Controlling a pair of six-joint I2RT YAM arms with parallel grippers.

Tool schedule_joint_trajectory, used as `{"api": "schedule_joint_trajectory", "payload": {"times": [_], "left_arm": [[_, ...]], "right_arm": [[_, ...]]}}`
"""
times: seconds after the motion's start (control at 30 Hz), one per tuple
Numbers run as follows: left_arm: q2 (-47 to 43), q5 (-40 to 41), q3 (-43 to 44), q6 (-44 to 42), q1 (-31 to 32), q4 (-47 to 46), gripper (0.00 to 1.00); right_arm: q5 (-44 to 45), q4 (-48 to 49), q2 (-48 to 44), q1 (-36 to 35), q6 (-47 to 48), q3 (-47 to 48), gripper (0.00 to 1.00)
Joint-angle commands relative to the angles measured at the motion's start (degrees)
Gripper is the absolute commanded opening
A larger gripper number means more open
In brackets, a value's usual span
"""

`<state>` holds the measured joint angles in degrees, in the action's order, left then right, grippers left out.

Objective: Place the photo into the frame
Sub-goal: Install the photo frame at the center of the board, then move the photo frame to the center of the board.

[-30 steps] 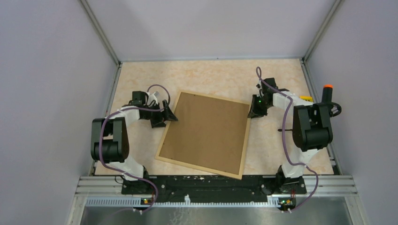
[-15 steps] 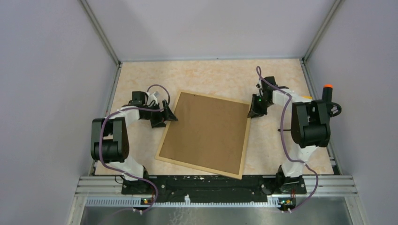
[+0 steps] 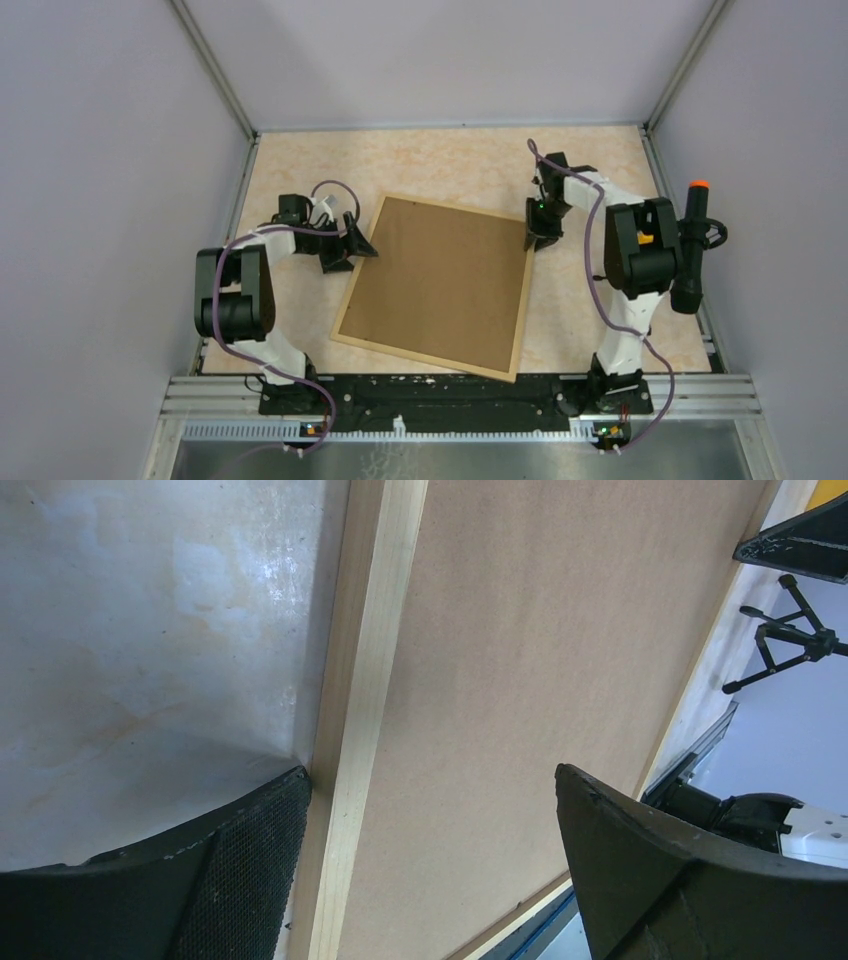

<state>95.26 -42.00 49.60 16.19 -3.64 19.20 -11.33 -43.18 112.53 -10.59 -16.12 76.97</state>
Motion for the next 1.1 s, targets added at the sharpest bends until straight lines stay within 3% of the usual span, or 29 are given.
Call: {"api": "schedule_joint_trajectory", "payload": {"times": [0.0,0.17,0.27,0.43,0.5,0.63,0.8,1.07], "left_arm": [[4.1,-0.7,-2.1,-0.5,2.3,1.6,0.96],[4.0,-0.8,-1.9,-0.6,2.6,1.8,0.96],[3.1,-0.2,-1.8,-0.9,2.4,2.1,0.96],[-0.9,2.4,-1.0,-1.4,2.4,2.3,0.98],[-2.2,3.4,-1.0,-1.5,2.4,2.6,0.99],[-4.2,5.7,-1.6,-1.5,2.3,2.9,0.99],[-2.2,7.4,-1.1,0.3,2.0,3.0,0.99],[1.8,4.5,-2.1,2.8,2.7,0.5,0.99]], "right_arm": [[9.8,1.4,10.3,-6.1,-0.2,0.2,0.32],[7.6,0.3,13.7,-8.9,-1.9,4.2,0.34],[1.7,1.6,12.2,-9.5,-1.3,6.8,0.38],[1.1,-0.2,2.1,-9.4,-0.5,13.7,0.71],[2.1,-1.7,-0.7,-9.1,1.0,13.7,0.77],[4.8,0.5,-8.5,-8.9,2.1,3.4,0.81],[1.0,10.3,-16.0,-8.9,-1.3,-14.2,0.82],[-5.9,22.4,-16.2,-9.0,-5.1,-21.9,0.81]]}}
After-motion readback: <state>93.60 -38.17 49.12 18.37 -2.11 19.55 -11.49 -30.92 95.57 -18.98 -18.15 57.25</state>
